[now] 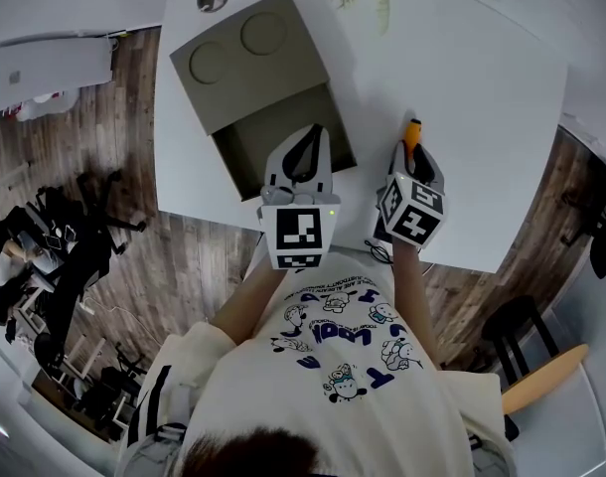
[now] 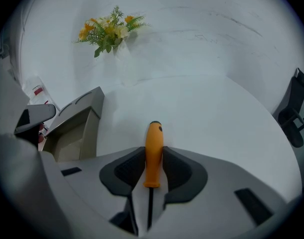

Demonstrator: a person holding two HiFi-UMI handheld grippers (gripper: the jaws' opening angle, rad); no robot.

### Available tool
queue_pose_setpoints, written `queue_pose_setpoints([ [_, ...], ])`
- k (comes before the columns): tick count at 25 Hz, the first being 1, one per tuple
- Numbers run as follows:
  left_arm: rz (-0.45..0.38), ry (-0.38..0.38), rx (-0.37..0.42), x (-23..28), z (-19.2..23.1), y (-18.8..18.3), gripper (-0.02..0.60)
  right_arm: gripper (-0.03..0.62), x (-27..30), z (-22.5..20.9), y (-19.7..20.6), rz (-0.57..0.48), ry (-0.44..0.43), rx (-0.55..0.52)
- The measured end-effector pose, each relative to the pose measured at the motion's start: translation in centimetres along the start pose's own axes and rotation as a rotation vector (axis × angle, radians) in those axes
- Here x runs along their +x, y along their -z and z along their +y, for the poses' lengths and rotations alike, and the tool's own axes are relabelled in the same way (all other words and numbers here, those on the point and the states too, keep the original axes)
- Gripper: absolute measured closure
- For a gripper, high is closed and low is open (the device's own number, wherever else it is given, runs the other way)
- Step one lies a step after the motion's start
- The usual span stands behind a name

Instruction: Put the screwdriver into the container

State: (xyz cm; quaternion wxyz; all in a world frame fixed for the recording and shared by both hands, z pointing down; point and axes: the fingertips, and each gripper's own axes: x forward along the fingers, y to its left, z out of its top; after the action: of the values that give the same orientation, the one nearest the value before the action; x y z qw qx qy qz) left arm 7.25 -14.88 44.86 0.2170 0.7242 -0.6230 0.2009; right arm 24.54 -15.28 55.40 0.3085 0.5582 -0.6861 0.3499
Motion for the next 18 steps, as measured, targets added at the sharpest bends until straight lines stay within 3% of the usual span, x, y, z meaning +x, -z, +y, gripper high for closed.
queue_pose_setpoints([
  [18,-0.012,-0.091,-0.059,-1.2,1.7,0.8,0.563,0.474,-0.8,0.7,-1.0,-0.043,-0.05,-0.012],
])
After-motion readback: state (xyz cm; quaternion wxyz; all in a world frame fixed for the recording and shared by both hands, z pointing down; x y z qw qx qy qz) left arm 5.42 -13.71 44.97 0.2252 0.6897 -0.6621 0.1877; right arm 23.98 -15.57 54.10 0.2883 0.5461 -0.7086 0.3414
